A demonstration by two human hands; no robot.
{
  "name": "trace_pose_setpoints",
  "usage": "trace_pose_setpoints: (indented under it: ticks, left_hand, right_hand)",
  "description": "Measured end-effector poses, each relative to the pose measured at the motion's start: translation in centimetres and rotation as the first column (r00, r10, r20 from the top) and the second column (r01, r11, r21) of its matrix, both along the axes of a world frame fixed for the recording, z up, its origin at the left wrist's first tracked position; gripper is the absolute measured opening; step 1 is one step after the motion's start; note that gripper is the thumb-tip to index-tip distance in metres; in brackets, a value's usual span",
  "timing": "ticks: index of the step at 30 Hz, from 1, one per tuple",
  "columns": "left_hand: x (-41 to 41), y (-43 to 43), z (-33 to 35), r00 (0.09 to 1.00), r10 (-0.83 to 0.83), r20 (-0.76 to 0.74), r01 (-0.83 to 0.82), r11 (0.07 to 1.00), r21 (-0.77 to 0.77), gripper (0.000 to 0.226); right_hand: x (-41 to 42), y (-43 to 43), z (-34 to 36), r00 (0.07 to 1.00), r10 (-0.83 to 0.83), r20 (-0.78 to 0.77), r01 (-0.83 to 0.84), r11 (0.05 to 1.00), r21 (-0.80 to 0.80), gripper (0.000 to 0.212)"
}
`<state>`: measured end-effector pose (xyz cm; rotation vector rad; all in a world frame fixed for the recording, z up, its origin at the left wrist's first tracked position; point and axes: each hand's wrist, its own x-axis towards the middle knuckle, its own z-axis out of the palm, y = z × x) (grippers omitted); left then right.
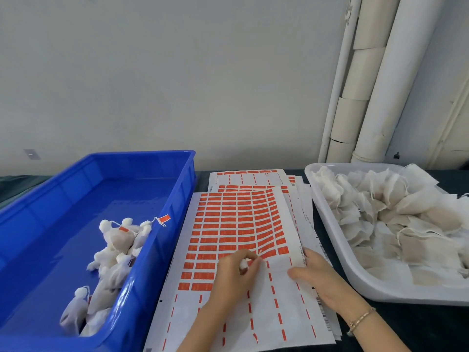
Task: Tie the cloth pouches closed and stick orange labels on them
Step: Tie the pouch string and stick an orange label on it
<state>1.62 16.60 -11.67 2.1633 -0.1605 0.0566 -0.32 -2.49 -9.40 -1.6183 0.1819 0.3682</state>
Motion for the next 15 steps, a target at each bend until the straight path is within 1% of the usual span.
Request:
trace_pose_setpoints:
  ticks: [2,5,7,9,11,13,14,15]
  left_hand:
    - [0.1,0.2,0.1,0.998,0.062,0.018,-0.060,0.994,-0.096,0.009]
    - [0.2,0.8,0.3,0.993,0.121,0.014,-0.116,0.973,-0.201,0.013]
    - [0.3,1.2,0.4,0.987,0.159,0.008,-0.152,0.956,-0.249,0.012]
    - [0.2,1.6,0.5,0.975,0.221,0.008,-0.208,0.929,-0.306,0.010]
    - [0.2,2.2,0.7,0.955,0.296,-0.009,-0.279,0.891,-0.359,0.006]
    - [0.2,2.8,1.2,0.944,0.329,-0.033,-0.317,0.870,-0.378,0.007]
    - [0.2,3.0,1.5,0.948,0.315,-0.041,-0.306,0.872,-0.381,0.008]
    - [0.1,3.2,1.9,0.957,0.286,-0.046,-0.281,0.881,-0.381,0.008]
  right_hand:
    - [-0.1,0.2,0.3,0.999,-0.021,0.045,0.024,0.998,-0.062,0.042]
    - [0.0,0.5,0.4,0.991,-0.045,0.126,0.073,0.971,-0.227,0.049]
    - [0.2,0.6,0.4,0.977,-0.034,0.211,0.103,0.942,-0.321,0.055]
    - [0.2,0.8,0.4,0.958,-0.007,0.286,0.120,0.917,-0.380,0.062]
    - [0.2,1.0,0.5,0.943,0.004,0.332,0.147,0.891,-0.429,0.062]
    - [0.1,1.4,0.2,0.933,0.030,0.358,0.182,0.820,-0.543,0.062]
    - [0.1,1.7,0.0,0.920,0.049,0.389,0.211,0.776,-0.595,0.061]
    - [0.0,2.2,0.1,0.895,0.059,0.442,0.249,0.756,-0.606,0.057]
